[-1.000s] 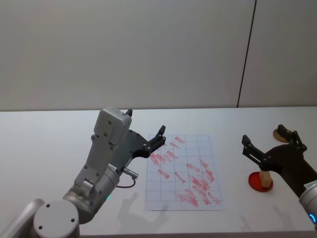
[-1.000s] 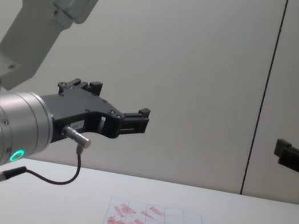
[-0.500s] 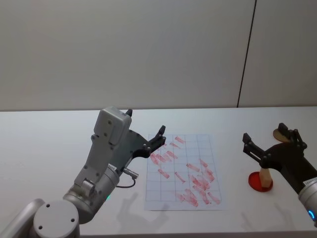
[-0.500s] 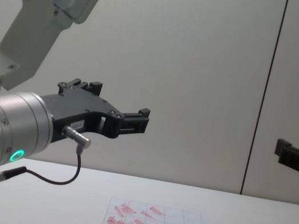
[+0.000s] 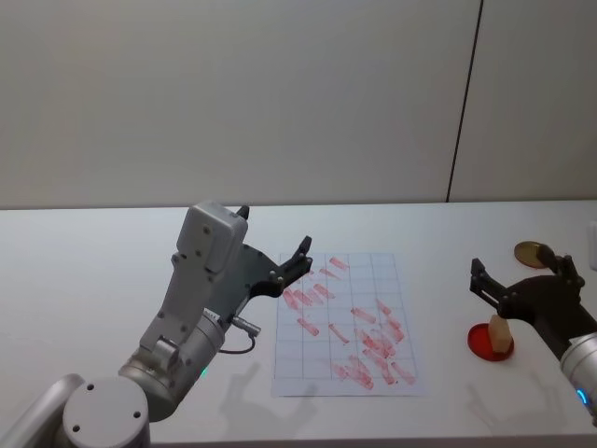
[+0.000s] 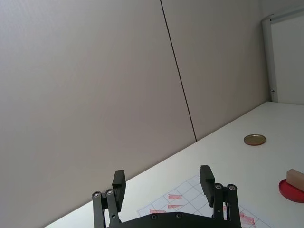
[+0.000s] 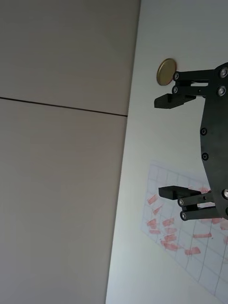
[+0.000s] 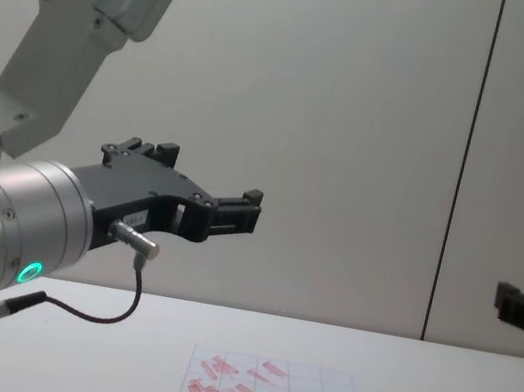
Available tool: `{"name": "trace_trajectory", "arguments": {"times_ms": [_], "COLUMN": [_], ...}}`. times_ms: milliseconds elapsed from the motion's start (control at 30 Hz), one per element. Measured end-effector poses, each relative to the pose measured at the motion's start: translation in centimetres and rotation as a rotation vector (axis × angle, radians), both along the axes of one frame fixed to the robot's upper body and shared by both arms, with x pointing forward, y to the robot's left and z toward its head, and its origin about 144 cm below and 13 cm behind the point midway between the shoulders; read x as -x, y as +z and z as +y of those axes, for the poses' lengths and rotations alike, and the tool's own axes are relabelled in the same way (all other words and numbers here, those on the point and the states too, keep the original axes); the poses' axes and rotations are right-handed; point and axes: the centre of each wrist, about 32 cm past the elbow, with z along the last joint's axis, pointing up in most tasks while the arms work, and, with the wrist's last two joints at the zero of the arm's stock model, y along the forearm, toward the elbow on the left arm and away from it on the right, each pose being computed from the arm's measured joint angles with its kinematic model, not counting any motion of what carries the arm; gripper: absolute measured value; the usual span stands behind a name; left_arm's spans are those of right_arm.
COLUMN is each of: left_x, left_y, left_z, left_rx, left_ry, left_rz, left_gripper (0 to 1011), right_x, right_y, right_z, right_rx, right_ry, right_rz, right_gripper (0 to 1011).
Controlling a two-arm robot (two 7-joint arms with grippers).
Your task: Use the one hand to pick up the stamp and affix it onto the A4 paper.
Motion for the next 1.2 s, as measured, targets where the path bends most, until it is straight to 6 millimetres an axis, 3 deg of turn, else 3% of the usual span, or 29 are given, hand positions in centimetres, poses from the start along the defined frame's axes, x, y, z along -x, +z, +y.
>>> {"name": "trace_trajectory", "arguments": {"times_ms": [1200], "left_x": [0.0], "left_y": [0.0], "left_z": [0.0], "left_rx": [0.000], "left_ry": [0.000], "left_rz": [0.000], "left_gripper": [993], "right_x": [-4.2], "right_y": [-4.2], "right_z": [-0.3], "right_rx": [-0.042], "right_ry": [-0.183], "right_rz": [0.235], "right_gripper": [1001]}}
